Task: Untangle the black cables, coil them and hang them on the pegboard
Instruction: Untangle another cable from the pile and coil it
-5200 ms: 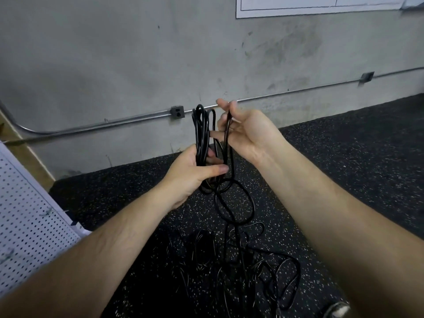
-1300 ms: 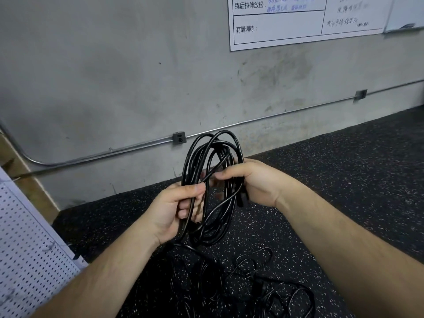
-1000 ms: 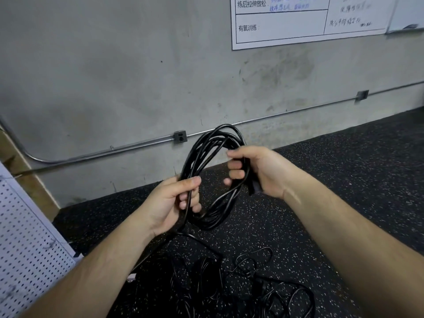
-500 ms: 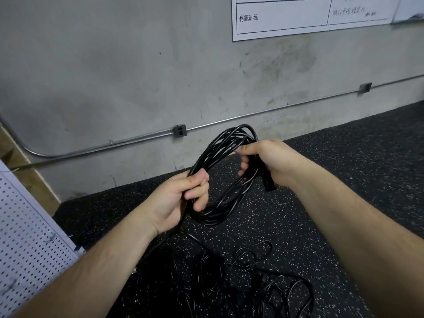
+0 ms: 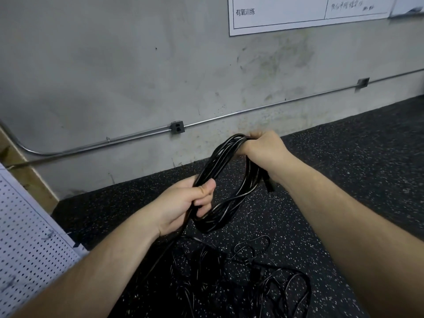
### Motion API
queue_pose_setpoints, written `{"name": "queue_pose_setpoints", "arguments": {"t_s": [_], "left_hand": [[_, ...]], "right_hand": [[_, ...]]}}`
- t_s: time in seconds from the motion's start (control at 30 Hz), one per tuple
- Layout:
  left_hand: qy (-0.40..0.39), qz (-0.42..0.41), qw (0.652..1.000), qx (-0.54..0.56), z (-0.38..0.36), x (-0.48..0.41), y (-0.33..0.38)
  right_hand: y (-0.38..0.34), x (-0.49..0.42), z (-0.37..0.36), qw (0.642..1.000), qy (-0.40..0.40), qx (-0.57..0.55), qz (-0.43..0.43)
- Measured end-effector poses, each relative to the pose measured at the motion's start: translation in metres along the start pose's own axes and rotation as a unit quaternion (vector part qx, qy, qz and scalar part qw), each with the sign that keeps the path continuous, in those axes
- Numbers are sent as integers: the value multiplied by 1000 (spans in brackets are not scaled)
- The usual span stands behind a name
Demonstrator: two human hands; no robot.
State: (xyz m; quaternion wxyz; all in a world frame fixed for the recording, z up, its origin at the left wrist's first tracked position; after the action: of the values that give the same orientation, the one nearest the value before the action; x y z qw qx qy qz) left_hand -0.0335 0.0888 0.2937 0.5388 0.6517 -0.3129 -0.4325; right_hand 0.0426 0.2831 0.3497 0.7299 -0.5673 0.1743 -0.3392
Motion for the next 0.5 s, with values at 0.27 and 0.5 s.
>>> {"name": "queue_pose_setpoints", "arguments": {"t_s": [0.27,0.5], "left_hand": [[151,-104,983,-1,28,-19,34],[205,-151,967,22,46,-23,33]], "right_hand": [[9,23,-22,987,39,-77,134],[56,60,-109,925,-322,200,33]]}}
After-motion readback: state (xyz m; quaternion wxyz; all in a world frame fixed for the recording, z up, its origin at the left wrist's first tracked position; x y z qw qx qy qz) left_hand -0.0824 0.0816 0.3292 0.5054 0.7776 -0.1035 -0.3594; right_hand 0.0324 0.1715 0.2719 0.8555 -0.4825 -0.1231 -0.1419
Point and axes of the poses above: each hand's wrist, its own x-axis away from the middle knuckle, its own z-axis out of the back of the hand, y = z × x, the point moved 2 cm from there along -x, towards the middle knuckle, and after that the axes turned 13 degrees about -z, right-handed, at the moved point
